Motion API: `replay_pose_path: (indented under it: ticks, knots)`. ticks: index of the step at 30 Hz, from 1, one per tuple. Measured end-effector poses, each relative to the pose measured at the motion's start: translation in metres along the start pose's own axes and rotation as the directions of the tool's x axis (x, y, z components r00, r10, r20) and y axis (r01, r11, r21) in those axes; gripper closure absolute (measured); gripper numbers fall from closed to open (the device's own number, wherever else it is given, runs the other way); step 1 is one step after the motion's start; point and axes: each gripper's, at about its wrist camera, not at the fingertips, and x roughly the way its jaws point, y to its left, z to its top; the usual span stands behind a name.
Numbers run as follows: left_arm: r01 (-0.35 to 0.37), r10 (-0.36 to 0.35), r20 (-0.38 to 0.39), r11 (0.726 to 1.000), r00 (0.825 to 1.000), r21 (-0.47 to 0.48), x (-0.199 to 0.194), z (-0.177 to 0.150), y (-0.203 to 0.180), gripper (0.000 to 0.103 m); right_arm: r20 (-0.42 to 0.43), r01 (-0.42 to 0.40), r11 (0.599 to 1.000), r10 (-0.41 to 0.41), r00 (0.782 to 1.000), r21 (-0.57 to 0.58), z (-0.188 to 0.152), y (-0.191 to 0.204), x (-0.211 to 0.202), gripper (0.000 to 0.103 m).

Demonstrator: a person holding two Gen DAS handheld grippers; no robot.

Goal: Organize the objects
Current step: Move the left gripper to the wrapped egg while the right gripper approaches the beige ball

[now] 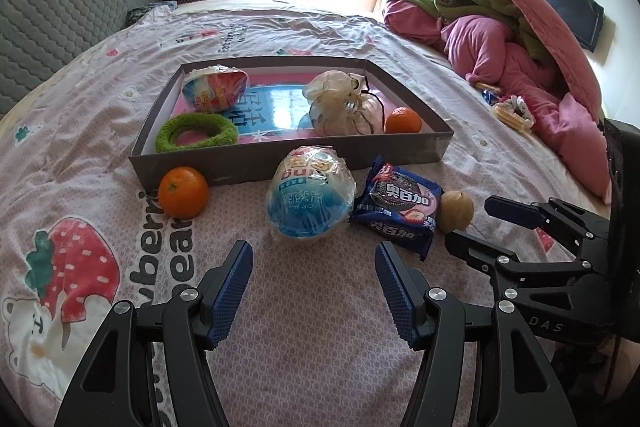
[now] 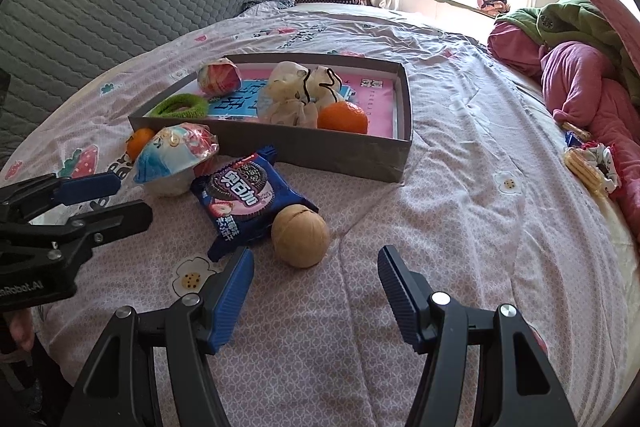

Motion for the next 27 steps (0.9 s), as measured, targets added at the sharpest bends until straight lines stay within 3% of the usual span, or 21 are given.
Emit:
replay_pose_path:
  ticks: [27]
  knots:
    - [0.003, -0.003, 0.011, 1.0, 1.0, -0.017, 0.023, 0.014, 0.006, 0.038, -0.022, 0.015, 1.0, -0.015, 1.0, 0.005, 0.004, -0.004, 0.014, 0.039]
